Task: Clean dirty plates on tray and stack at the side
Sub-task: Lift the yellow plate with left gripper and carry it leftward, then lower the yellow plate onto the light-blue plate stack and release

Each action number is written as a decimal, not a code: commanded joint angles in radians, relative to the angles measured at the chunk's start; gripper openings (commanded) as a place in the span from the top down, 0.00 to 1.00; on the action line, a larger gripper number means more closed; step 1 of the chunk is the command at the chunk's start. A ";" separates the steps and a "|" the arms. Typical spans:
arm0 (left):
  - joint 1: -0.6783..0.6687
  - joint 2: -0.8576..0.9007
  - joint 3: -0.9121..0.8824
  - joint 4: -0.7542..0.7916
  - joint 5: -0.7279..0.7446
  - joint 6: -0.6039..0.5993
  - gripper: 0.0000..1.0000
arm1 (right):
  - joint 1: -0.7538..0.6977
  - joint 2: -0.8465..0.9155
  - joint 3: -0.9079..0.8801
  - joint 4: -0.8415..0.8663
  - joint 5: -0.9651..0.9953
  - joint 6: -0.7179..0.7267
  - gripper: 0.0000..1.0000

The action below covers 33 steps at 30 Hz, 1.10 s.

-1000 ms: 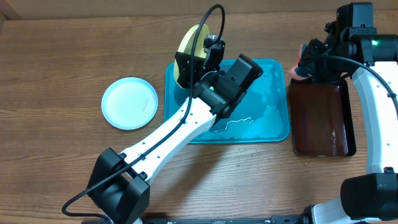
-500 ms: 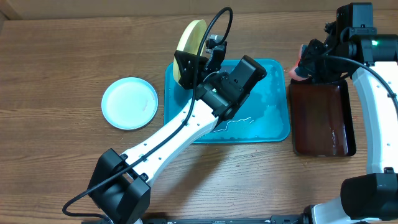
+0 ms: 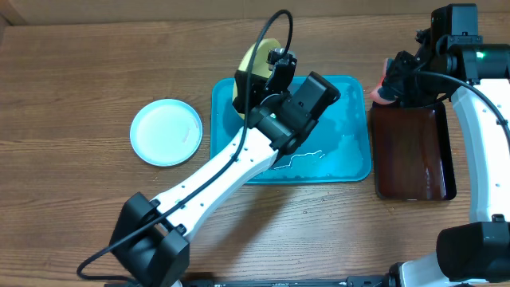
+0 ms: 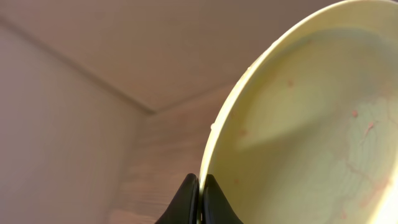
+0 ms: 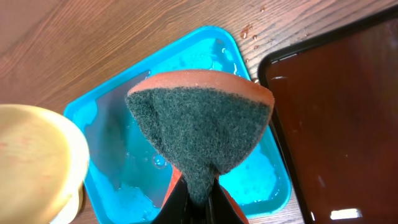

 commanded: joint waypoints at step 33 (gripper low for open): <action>1.043 -0.209 -0.393 -0.135 1.190 -0.228 0.96 | 0.000 -0.023 0.014 0.000 0.017 -0.006 0.96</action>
